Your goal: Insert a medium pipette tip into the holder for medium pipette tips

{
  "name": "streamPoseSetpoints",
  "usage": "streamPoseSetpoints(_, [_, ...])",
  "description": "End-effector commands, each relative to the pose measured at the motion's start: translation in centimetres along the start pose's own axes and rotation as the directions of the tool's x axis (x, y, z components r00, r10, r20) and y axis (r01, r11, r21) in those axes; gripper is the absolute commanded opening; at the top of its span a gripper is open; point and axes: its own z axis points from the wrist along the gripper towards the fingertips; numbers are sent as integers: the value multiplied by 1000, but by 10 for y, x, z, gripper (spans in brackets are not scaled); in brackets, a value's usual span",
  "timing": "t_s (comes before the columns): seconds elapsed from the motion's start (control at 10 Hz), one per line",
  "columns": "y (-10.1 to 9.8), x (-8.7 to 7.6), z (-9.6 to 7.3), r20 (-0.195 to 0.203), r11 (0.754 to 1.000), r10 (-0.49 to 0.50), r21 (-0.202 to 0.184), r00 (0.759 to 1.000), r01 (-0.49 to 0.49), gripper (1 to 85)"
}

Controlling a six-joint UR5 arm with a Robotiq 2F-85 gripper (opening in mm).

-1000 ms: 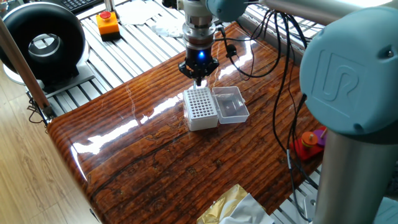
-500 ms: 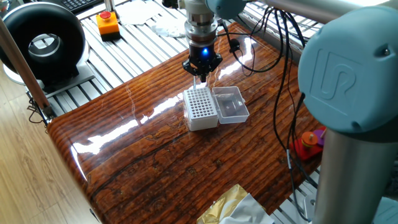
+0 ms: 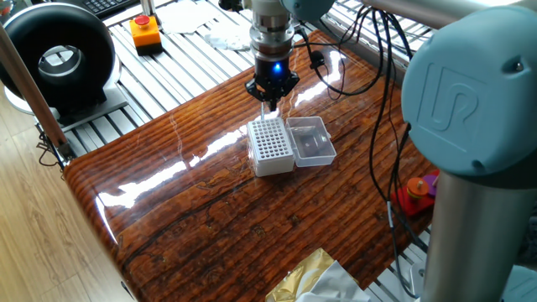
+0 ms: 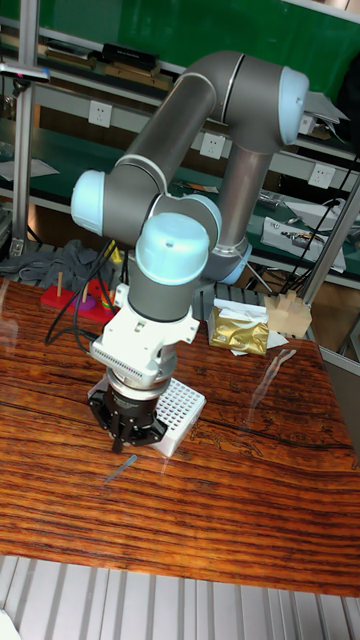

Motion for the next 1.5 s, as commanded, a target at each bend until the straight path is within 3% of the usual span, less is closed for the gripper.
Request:
streamPoseSetpoints(0.0, [9, -8, -1, 20, 999, -20, -48, 1000, 21, 440])
streamPoseSetpoints(0.2, [9, -10, -4, 23, 997, -37, -60, 999, 39, 540])
streamPoseSetpoints(0.7, [13, -9, -6, 13, 996, -30, -84, 999, 31, 637])
streamPoseSetpoints(1.0, [12, -13, -1, 17, 997, -13, -75, 1000, 14, 577])
streamPoseSetpoints(1.2, [5, -21, 2, 36, 999, 19, -46, 999, -17, 370])
streamPoseSetpoints(1.4, [8, -19, 0, 23, 998, 41, -48, 999, -40, 373])
